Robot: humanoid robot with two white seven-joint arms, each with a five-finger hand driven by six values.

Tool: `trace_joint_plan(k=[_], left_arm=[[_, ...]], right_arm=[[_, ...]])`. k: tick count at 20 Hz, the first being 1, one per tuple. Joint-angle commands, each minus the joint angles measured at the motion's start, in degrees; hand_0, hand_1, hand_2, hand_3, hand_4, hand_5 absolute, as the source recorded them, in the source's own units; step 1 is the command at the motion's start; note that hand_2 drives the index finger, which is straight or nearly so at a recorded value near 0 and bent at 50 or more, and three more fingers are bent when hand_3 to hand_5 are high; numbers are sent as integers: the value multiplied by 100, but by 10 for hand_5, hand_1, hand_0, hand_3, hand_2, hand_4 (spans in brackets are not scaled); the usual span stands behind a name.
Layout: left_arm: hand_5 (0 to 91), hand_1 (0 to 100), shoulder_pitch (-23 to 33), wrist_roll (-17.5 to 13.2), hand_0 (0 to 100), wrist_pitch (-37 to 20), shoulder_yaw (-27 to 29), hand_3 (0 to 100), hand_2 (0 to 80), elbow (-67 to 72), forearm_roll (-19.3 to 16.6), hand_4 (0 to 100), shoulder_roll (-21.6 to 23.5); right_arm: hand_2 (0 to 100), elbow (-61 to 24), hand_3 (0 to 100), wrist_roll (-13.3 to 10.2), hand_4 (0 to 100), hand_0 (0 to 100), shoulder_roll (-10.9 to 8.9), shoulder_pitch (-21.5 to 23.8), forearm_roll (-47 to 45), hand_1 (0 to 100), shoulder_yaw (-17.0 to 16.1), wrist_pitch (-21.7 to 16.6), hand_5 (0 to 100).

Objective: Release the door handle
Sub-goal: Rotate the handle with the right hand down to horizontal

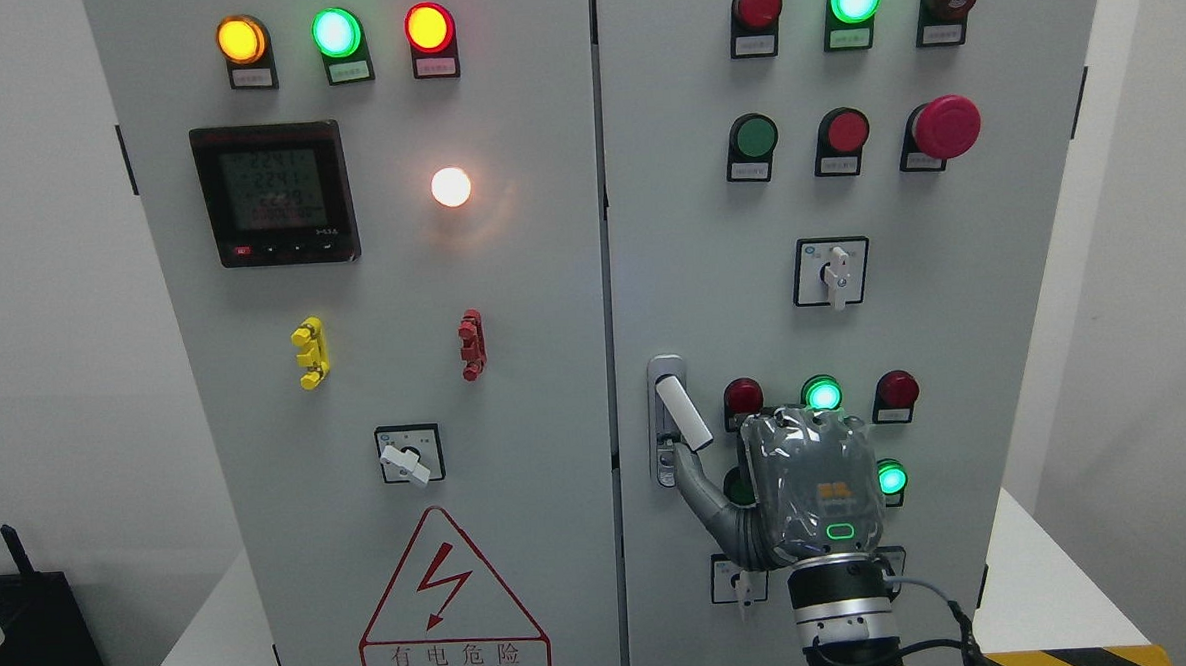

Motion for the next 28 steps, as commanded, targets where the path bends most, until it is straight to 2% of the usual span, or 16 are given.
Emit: trace_joint_plan(k=[1,28], left_arm=[[0,389,2,4,120,5,62,0,0,97,0,0,7],[0,389,2,4,120,5,62,0,0,97,0,0,-2]], right_arm=[[912,-3,1000,2,946,412,-12,1,1,112,-52,-2,961],[910,-91,1000,11,944,418,-30,-25,-8,125,-166,-2,961]])
